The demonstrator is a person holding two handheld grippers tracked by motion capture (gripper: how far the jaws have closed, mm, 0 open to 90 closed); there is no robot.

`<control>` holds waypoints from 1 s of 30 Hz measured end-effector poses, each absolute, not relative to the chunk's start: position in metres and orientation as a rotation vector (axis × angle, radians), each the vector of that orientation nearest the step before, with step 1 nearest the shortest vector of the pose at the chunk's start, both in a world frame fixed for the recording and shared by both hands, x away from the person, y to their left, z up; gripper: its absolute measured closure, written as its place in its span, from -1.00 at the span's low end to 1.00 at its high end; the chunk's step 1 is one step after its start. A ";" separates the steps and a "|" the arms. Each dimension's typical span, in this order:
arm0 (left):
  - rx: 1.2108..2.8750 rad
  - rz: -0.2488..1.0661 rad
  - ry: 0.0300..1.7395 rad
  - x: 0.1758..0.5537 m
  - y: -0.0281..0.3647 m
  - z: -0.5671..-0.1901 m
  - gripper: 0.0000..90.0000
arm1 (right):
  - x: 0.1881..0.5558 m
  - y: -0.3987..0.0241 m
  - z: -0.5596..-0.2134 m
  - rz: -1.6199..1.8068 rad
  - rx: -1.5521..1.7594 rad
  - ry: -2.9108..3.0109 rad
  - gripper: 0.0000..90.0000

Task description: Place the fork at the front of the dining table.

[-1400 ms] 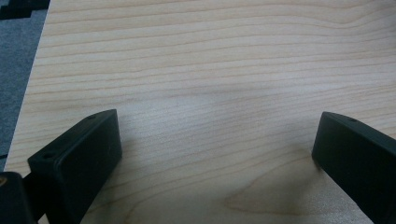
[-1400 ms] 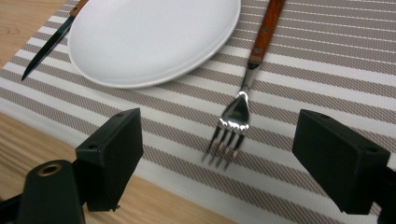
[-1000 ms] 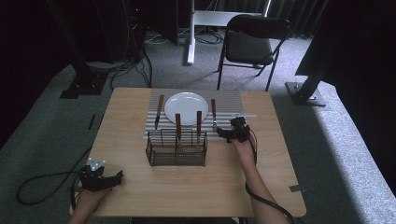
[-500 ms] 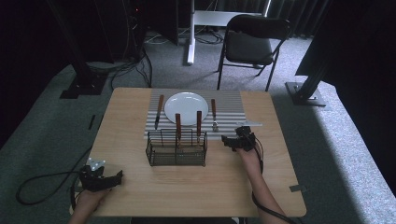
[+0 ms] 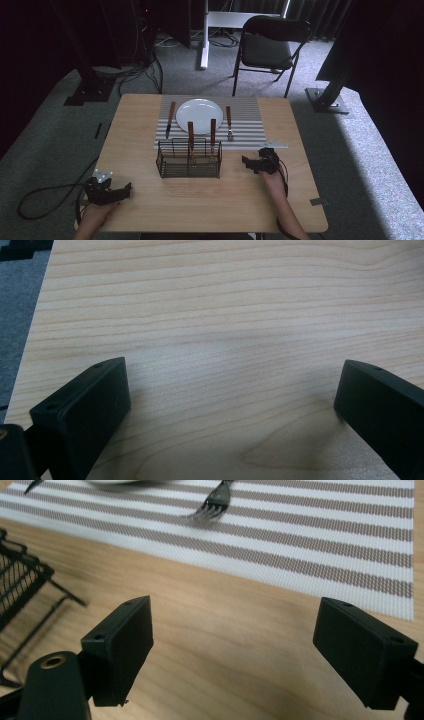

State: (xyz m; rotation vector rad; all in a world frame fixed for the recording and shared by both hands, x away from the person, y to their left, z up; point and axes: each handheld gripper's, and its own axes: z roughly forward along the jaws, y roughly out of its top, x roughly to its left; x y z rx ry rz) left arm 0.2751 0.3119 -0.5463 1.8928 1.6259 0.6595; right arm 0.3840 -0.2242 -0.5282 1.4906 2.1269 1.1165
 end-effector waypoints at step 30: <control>1.894 0.659 1.626 0.275 0.312 -0.546 -0.97 | 0.307 -0.274 -0.538 1.027 1.447 2.040 -0.69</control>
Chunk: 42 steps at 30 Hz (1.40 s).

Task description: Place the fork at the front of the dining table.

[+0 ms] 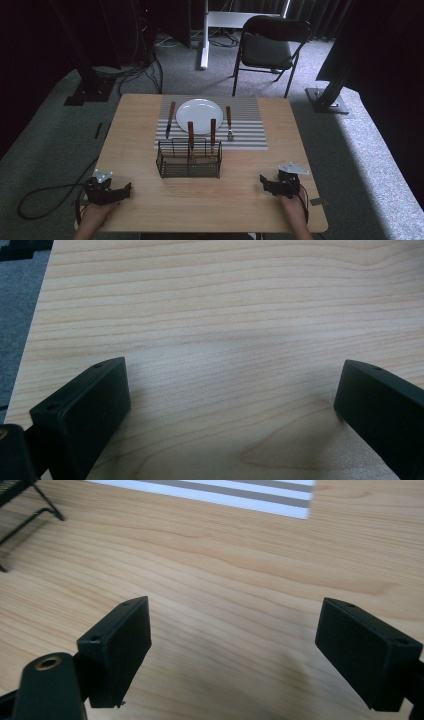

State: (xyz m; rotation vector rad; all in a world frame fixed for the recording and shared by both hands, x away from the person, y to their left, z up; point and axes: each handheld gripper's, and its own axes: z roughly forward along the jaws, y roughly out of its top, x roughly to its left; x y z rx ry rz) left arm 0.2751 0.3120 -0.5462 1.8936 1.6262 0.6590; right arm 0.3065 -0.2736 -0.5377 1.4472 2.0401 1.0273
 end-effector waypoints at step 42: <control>1.894 0.657 1.628 0.275 0.312 -0.546 -0.97 | 0.274 -0.315 -0.550 0.931 1.377 2.158 -0.70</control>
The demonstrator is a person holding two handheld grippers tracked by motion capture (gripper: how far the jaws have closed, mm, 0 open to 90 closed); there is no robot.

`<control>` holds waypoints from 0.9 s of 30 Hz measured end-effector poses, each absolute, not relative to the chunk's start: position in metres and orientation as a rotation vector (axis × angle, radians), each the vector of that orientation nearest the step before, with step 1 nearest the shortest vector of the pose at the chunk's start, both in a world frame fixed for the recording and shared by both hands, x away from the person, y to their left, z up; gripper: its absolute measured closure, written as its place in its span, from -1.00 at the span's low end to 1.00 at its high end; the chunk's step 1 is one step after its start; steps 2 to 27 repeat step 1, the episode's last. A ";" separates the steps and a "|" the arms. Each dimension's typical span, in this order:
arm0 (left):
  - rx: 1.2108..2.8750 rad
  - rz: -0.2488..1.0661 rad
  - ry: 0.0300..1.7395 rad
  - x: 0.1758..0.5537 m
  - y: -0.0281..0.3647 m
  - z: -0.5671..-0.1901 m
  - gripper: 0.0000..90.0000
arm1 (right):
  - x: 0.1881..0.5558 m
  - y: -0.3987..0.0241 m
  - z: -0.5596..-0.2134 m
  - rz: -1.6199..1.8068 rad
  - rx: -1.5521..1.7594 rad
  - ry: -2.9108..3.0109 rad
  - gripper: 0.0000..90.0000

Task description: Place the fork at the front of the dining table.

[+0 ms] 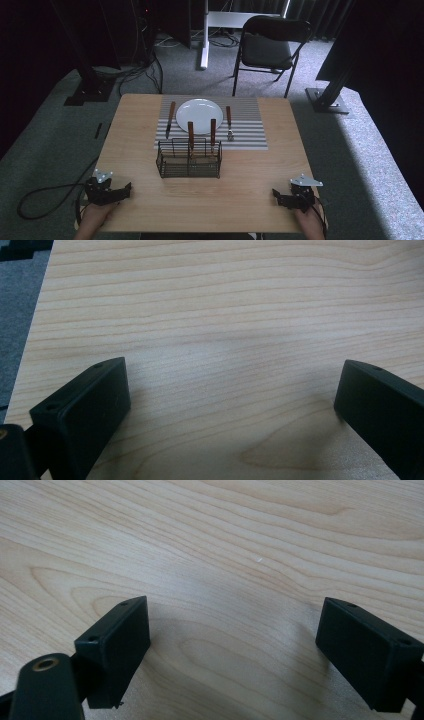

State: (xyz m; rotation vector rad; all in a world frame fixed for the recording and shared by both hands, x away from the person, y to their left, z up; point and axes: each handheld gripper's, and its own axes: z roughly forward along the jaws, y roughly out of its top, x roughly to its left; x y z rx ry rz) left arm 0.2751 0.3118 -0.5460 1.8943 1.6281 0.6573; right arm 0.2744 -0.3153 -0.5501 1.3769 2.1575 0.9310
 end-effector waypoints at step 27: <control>1.891 0.659 1.634 0.275 0.311 -0.546 -0.97 | 0.274 -0.315 -0.550 0.931 1.377 2.158 -0.70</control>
